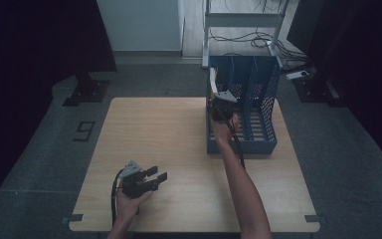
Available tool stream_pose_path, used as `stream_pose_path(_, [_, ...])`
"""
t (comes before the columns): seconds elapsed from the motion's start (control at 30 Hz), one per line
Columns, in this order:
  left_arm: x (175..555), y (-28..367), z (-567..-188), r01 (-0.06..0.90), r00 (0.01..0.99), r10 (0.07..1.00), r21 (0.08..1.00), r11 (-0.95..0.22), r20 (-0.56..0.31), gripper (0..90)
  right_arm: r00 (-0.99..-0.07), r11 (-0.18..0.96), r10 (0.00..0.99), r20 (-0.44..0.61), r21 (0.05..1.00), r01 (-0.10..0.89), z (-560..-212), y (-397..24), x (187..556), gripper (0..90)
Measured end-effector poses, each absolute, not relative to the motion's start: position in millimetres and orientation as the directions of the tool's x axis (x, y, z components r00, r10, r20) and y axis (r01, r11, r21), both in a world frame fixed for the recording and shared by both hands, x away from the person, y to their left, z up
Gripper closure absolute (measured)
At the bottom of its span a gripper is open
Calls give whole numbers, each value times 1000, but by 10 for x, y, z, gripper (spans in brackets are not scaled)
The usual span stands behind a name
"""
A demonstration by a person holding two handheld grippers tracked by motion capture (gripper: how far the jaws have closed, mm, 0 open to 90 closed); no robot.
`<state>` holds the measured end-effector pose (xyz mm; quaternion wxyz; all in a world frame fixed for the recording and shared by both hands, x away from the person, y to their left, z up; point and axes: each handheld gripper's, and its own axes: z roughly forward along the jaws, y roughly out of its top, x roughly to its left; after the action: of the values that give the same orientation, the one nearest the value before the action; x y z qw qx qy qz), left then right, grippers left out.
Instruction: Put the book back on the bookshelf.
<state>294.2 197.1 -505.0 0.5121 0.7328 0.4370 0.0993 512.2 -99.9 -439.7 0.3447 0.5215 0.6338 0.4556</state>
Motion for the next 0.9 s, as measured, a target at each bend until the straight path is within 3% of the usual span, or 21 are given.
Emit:
stream_pose_path(0.3, [2945, 1965, -5056, 541, 598, 742, 836, -95, -303, 453, -238, 53, 971, 30, 941, 334, -4391, -982, 5107, 648])
stream_pose_path(0.4, [2945, 1964, -5055, 543, 597, 742, 835, -92, -306, 453, -246, 57, 969, 27, 944, 325, -4392, -1008, 5083, 578])
stream_pose_path(0.73, [2983, 1954, -5080, 553, 593, 741, 828, -90, -315, 452, -257, 53, 966, 28, 952, 302, -4388, -1146, 4995, 467])
stream_pose_path(0.9, [2989, 1964, -5082, 554, 586, 748, 828, -89, -312, 452, -275, 26, 960, 58, 955, 294, -4372, -1200, 4946, 462])
